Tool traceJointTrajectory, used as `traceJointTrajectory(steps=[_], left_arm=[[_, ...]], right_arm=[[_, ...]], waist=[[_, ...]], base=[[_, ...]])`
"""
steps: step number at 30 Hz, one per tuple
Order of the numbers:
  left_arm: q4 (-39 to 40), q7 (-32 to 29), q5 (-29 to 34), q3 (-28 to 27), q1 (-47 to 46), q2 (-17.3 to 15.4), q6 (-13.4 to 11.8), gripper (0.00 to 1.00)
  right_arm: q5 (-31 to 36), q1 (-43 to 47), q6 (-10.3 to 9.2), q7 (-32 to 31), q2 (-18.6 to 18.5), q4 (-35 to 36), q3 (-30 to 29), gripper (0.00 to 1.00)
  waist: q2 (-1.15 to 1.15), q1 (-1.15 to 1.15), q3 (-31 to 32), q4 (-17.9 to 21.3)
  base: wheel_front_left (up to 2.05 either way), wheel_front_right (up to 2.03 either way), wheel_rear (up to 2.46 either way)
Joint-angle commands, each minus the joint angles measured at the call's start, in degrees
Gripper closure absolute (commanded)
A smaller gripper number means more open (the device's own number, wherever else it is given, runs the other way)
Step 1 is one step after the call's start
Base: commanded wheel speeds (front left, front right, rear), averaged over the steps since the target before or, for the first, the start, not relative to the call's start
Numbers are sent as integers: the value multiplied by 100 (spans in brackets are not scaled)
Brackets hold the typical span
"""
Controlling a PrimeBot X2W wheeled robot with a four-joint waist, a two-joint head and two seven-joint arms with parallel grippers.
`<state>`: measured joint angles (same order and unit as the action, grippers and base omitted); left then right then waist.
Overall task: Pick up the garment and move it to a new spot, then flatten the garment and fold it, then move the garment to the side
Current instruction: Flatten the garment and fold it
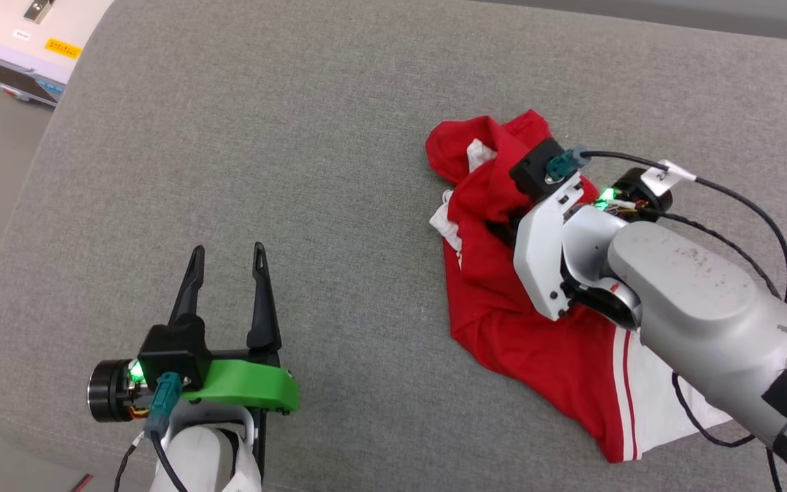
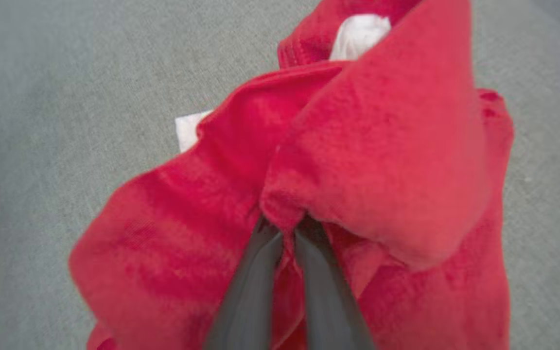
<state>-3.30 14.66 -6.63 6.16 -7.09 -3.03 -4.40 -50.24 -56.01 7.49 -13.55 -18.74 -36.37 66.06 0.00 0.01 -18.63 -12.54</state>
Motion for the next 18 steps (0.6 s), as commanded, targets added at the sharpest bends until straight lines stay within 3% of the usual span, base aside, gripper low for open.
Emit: traceJointTrajectory(steps=[1, 7, 8, 9, 16, 18], left_arm=[[-13, 34, -59, 19, -110, 15, -52, 0], [-75, 34, -85, 43, -128, 15, -79, 0], [-82, 34, -77, 33, -115, 15, -80, 0], [-90, 34, -60, 8, -88, 15, -80, 0], [-72, 34, 89, -231, 182, 15, -39, 0], [-48, 34, 125, -278, 264, 15, -29, 0]], right_arm=[[-58, 44, 0, 21, 48, -202, 154, 100], [-232, 138, 0, 381, 196, -601, 531, 100], [-284, 146, 0, 528, 208, -584, 539, 73], [-352, 157, 0, 723, 208, -528, 547, 3], [-411, 313, 0, 2416, -214, -160, 227, 0], [-350, 407, 0, 2643, -359, -77, 36, 0]], waist=[[0, -1, -30, -18], [0, -1, 56, -27], [0, -1, 97, -18], [0, -1, 156, 0], [0, -1, 607, 177], [0, -1, 709, 242]], base=[[0, 0, 0], [0, 0, 0], [0, 0, 0], [0, 0, 0], [0, 0, 0], [0, 0, 0]])
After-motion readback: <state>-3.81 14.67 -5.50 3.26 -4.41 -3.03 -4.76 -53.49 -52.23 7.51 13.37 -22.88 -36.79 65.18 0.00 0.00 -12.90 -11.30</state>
